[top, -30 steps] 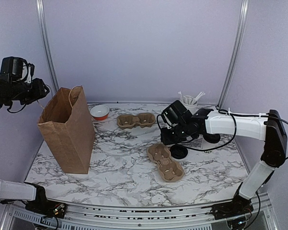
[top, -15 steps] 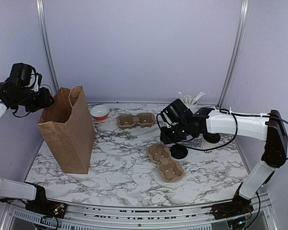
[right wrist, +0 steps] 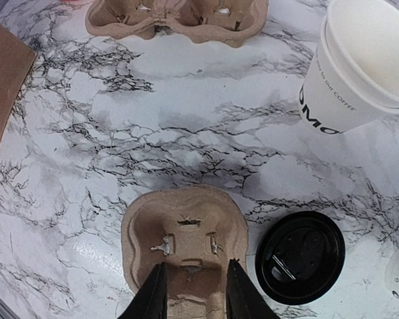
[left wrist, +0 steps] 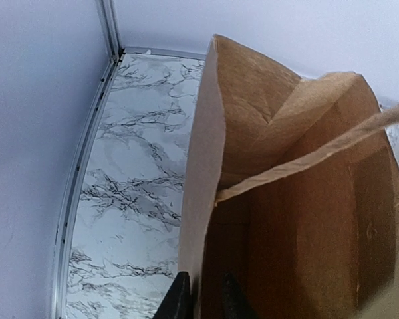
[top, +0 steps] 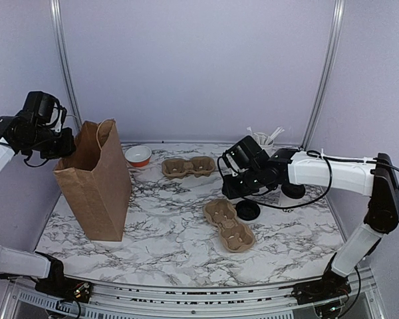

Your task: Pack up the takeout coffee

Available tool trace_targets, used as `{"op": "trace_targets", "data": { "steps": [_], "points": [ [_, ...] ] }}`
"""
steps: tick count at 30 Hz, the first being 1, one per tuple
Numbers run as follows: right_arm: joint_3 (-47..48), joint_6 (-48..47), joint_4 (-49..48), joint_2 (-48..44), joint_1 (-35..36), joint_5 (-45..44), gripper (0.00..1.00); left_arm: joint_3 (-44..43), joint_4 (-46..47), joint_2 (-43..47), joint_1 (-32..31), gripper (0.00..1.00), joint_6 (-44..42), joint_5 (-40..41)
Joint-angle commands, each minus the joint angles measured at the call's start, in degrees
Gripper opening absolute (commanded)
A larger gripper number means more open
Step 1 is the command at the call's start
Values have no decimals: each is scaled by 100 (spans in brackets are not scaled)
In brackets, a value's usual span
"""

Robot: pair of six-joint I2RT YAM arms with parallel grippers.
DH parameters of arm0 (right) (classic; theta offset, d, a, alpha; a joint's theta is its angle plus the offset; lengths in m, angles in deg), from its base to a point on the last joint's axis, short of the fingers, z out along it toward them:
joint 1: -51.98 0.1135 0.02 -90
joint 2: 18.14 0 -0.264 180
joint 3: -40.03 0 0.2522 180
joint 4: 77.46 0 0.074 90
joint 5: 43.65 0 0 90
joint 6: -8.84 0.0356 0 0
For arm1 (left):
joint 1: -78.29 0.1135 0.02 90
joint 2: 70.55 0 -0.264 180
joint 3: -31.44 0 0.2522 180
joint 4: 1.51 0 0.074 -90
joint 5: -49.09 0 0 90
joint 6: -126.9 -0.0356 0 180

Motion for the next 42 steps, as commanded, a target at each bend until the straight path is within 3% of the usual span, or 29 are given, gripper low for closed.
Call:
{"op": "trace_targets", "data": {
  "steps": [1, 3, 13, 26, 36, 42],
  "points": [
    [34, -190, 65, -358, -14, -15, 31, -249, -130, -166, -223, 7, -172, 159],
    [1, -200, 136, -413, -14, -32, 31, -385, -126, -238, -347, 0, -222, 147],
    [-1099, 243, 442, -1111, 29, 153, 31, -1046, -123, -480, -707, 0, -555, -415],
    [-2651, 1534, 50, -1937, 672, 709, 63, -1188, -101, -423, -773, 0, -626, -673],
    [-2755, 2210, -450, -1732, 865, 644, 76, -1022, 8, -290, -802, 0, -597, -816],
    [-2264, 2586, -996, -963, 1382, 901, 80, -896, 116, -217, -846, 0, -585, -930]
  ]
}}
